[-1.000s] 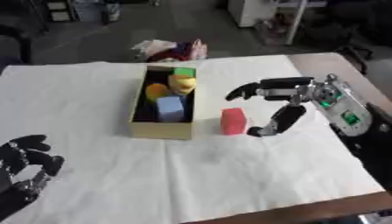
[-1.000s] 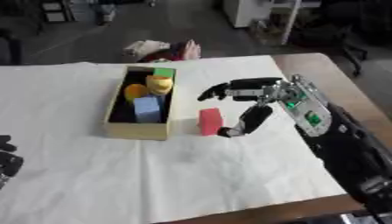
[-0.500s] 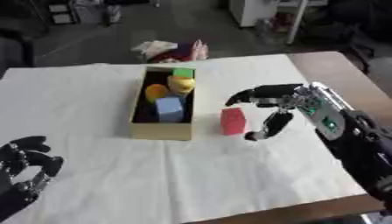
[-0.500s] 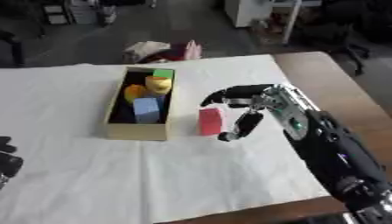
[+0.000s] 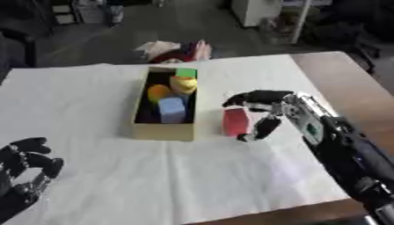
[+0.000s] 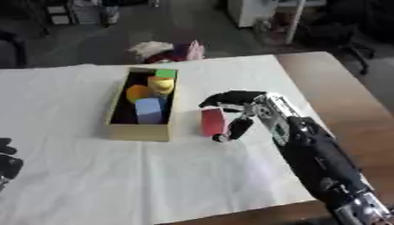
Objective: Pick up objects on the table and place them in the box.
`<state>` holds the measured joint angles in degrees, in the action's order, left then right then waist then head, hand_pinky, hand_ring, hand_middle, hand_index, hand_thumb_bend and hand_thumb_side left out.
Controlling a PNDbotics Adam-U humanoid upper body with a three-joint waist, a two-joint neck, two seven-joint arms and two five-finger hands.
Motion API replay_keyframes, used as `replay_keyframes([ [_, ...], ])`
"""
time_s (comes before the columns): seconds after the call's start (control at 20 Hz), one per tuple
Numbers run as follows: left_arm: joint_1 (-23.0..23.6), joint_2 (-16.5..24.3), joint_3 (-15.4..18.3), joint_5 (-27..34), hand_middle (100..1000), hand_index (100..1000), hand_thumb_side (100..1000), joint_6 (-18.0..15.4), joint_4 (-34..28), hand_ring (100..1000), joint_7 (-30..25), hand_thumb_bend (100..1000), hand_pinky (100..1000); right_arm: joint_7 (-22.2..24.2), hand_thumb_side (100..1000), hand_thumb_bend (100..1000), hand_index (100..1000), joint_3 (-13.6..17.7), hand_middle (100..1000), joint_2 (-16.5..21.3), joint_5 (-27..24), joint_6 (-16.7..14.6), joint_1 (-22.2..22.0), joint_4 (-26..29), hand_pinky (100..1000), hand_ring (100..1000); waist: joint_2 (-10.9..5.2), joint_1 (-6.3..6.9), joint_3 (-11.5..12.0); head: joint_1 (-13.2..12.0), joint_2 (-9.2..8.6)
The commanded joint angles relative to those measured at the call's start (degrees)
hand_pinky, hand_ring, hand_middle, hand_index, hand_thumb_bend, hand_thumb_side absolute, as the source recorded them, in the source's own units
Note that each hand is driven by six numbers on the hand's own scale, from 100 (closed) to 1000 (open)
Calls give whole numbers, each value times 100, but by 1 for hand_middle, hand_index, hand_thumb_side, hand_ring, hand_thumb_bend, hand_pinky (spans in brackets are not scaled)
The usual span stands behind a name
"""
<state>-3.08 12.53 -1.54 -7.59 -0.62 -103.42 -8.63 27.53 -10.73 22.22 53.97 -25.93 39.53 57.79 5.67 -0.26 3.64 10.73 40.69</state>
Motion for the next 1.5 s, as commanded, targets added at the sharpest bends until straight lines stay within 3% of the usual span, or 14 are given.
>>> replay_keyframes([
  [0.05,-39,42,28,-2,591,757,437,-5,-74,579,-14,547,658,-180,338,395,1000,78,943,38,165,-7,137,-69,914,967,-76,8,8,12,-42],
  [0.1,-39,42,29,-1,591,757,437,-5,-74,579,-15,547,658,-206,338,395,1000,79,943,34,187,-17,138,-86,914,967,-76,8,8,12,-42],
  [0.15,-35,39,33,-2,591,757,438,-4,-73,579,-12,544,659,-253,303,285,912,129,761,22,224,9,155,-130,827,780,-79,17,10,11,-41],
  [0.2,-34,37,35,-2,591,757,438,-4,-73,579,-11,542,659,-323,253,234,869,178,678,-2,275,65,169,-177,798,707,-81,21,15,13,-42],
  [0.45,-35,28,40,5,591,757,444,2,-69,579,-5,534,659,-768,142,146,743,272,496,-26,414,222,204,-193,749,588,-96,24,9,8,-57],
  [0.75,-30,25,40,13,592,757,445,2,-78,579,-1,530,660,-1107,127,103,715,357,462,-80,42,284,367,53,734,552,-111,54,26,-7,-63],
  [0.9,-18,14,30,20,592,757,446,4,-76,579,-9,529,659,-1175,132,100,714,355,465,-190,-244,276,663,307,738,556,-120,78,30,-14,-36],
  [1.25,-9,-2,-4,33,592,757,447,-1,-63,579,-43,527,660,-712,162,100,729,146,483,-662,-907,388,1283,278,745,577,-140,92,85,29,-2],
  [1.5,-9,-21,-39,47,592,757,448,-6,-55,578,-79,524,660,-352,198,100,753,91,512,-1119,-882,459,1526,-61,749,593,-150,112,165,101,22],
])
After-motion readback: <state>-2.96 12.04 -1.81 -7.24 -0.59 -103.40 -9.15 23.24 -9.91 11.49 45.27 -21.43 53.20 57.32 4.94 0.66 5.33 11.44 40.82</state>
